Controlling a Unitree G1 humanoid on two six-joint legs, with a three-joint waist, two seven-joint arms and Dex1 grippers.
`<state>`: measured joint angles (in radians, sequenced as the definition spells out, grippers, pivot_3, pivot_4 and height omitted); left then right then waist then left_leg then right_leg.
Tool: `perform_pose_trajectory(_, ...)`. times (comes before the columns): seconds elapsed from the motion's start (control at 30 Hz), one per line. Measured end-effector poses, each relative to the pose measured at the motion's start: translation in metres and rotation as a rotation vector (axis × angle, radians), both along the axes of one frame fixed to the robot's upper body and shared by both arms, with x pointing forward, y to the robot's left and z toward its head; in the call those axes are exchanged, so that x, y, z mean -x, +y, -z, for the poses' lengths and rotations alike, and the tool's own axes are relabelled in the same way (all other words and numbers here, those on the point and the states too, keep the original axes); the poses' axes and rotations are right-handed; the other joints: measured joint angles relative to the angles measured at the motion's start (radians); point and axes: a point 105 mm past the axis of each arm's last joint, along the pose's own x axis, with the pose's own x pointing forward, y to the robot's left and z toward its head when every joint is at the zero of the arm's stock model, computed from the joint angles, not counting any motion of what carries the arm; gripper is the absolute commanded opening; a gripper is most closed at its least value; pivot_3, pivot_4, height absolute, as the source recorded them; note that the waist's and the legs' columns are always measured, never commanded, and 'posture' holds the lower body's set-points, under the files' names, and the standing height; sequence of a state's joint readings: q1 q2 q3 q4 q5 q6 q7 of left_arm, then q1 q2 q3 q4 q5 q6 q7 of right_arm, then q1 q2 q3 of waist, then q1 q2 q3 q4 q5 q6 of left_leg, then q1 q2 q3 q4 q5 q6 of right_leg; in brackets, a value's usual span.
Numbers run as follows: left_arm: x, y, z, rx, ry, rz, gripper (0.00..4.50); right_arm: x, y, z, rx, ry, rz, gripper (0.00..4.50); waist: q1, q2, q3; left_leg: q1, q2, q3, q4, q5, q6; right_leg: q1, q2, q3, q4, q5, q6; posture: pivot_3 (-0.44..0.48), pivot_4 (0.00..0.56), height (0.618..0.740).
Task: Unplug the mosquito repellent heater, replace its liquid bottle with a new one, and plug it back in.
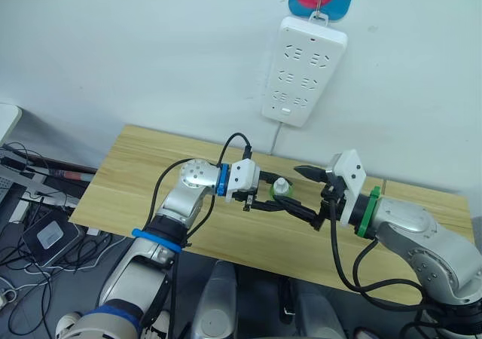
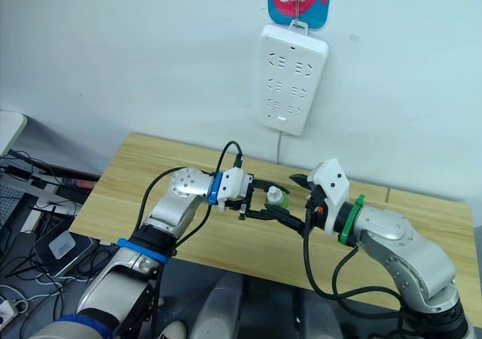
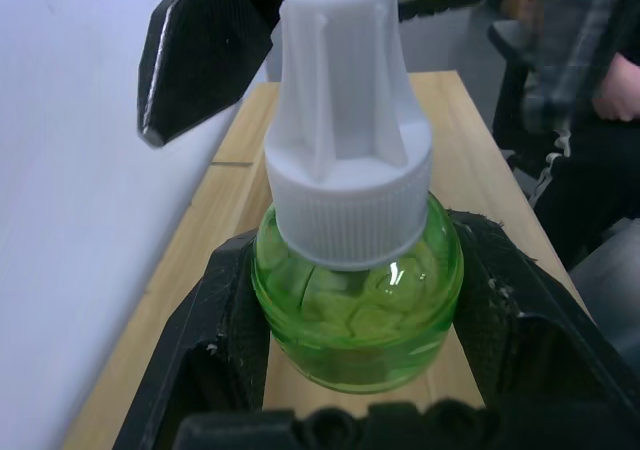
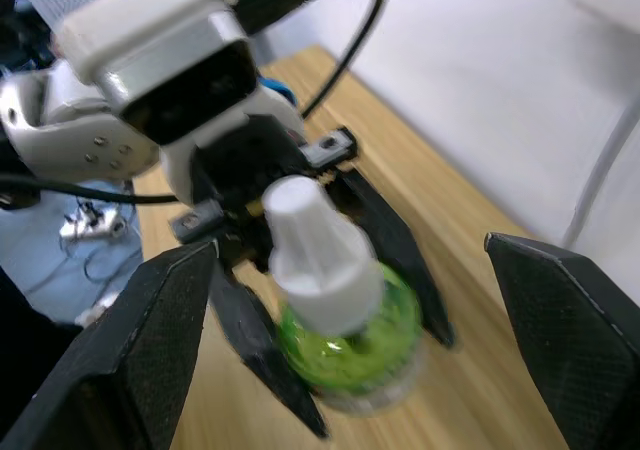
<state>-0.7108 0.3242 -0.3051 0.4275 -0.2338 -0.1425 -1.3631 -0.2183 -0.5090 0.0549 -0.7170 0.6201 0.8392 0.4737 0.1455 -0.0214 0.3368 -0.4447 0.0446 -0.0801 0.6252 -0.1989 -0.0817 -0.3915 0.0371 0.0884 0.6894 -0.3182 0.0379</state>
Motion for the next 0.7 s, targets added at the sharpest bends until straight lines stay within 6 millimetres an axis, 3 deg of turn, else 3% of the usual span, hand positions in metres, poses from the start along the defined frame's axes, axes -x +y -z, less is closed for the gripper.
perform_pose_trajectory(0.07,-0.0018,0.0,0.0006,0.006,0.012,-0.005,2.26,0.003,0.0046,-0.0002,-0.006,-0.002,-0.015,4.5,-0.007,0.0,0.0,-0.001,0.0,0.0,0.0,0.002,-0.003,0.0,0.0,0.0,-0.001,0.0,0.0,0.206,0.262,0.74)
perform_pose_trajectory(0.17,-0.0022,-0.0011,0.0007,0.01,0.019,-0.004,2.26,0.0033,0.0057,0.0028,0.002,0.001,-0.006,3.86,-0.014,0.0,0.0,-0.002,0.0,-0.001,0.0,0.002,-0.003,-0.001,-0.001,-0.001,-0.001,0.0,0.0,0.209,0.26,0.74)
perform_pose_trajectory(0.43,0.0,-0.0011,-0.001,0.006,0.033,0.009,2.26,-0.0031,0.0032,0.0049,0.026,-0.03,0.034,1.11,-0.019,0.0,0.0,-0.003,0.0,-0.001,0.003,0.003,-0.004,-0.004,-0.001,-0.001,0.005,0.0,0.0,0.216,0.261,0.74)
perform_pose_trajectory(0.7,0.0026,0.0004,-0.0029,0.014,0.034,0.01,2.26,-0.0034,0.004,0.002,0.046,-0.058,-0.017,1.11,-0.02,0.0,0.0,-0.003,0.0,-0.001,0.003,0.004,-0.007,-0.005,-0.001,-0.001,0.008,0.0,0.0,0.236,0.267,0.74)
